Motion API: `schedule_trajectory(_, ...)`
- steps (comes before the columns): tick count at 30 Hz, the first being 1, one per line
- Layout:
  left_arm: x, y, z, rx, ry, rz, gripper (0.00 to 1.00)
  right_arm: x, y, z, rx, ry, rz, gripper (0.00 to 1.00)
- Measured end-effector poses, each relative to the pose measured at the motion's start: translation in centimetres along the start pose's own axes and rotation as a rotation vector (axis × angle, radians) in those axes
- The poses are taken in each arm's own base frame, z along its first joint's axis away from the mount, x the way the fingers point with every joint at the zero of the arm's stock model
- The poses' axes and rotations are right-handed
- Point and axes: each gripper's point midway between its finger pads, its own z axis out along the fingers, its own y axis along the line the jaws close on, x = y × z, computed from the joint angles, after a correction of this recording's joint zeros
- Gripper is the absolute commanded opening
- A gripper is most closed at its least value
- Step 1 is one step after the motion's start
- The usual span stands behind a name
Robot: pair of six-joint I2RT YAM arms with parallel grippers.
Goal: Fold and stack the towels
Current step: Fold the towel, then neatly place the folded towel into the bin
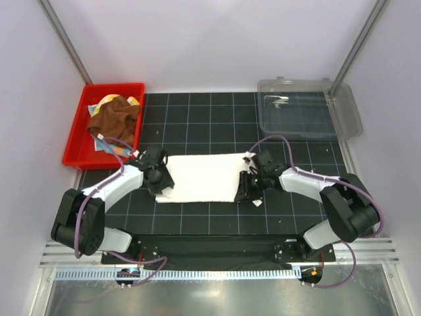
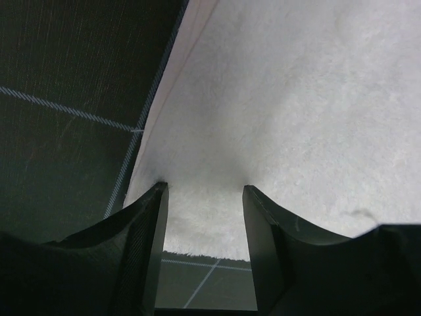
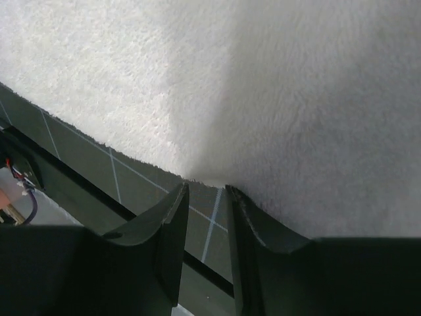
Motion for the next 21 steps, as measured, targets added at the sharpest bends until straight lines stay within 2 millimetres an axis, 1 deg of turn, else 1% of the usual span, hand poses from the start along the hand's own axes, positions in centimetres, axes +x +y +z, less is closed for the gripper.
schedule_trajectory(1, -0.3, -0.2, -0.2, -0.003, 0.0, 0.002, 0.54, -0.1, 0.0, -0.2, 0.011, -0.001, -0.001, 0.38)
schedule_trajectory(3, -1.4, -0.9, -0.9, 0.006, -0.021, 0.013, 0.56, -0.8, 0.2, -1.0, 0.032, -0.021, -0.007, 0.43)
schedule_trajectory(4, -2.2, -1.5, -1.5, 0.016, -0.039, 0.02, 0.57, -1.6, 0.5, -1.7, 0.045, -0.051, -0.017, 0.46)
schedule_trajectory(5, -3.2, -2.3, -2.1, 0.032, -0.066, 0.026, 0.58, -2.5, 0.8, -2.5, 0.054, -0.084, -0.027, 0.52)
schedule_trajectory(7, -5.4, -3.8, -3.4, 0.067, -0.126, 0.051, 0.6, -4.7, 1.3, -4.2, 0.066, -0.169, -0.044, 0.59)
schedule_trajectory(8, -6.2, -4.3, -3.9, 0.081, -0.151, 0.062, 0.6, -5.8, 1.3, -5.1, 0.072, -0.213, -0.045, 0.64)
schedule_trajectory(10, -7.3, -5.1, -4.4, 0.107, -0.181, 0.082, 0.59, -7.9, 0.7, -6.5, 0.093, -0.279, -0.031, 0.69)
schedule_trajectory(11, -7.5, -5.4, -4.4, 0.122, -0.179, 0.091, 0.58, -9.0, -0.1, -7.1, 0.114, -0.309, -0.016, 0.73)
schedule_trajectory(13, -7.5, -5.3, -3.5, 0.132, -0.144, 0.094, 0.57, -10.4, -1.9, -7.7, 0.162, -0.338, 0.016, 0.77)
schedule_trajectory(14, -7.3, -5.1, -2.7, 0.126, -0.116, 0.094, 0.57, -10.9, -2.5, -7.6, 0.18, -0.34, 0.024, 0.77)
schedule_trajectory(17, -6.2, -3.7, 0.0, 0.081, -0.035, 0.078, 0.57, -11.7, -4.8, -6.7, 0.25, -0.301, 0.047, 0.78)
schedule_trajectory(18, -5.4, -2.9, 0.9, 0.058, 0.002, 0.073, 0.57, -11.9, -5.3, -6.3, 0.266, -0.286, 0.047, 0.78)
schedule_trajectory(20, -4.7, -1.7, 1.7, 0.032, 0.035, 0.057, 0.57, -11.9, -6.1, -5.5, 0.283, -0.255, 0.045, 0.78)
schedule_trajectory(21, -4.5, -1.6, 1.9, 0.03, 0.042, 0.054, 0.57, -11.8, -6.3, -5.2, 0.285, -0.243, 0.043, 0.78)
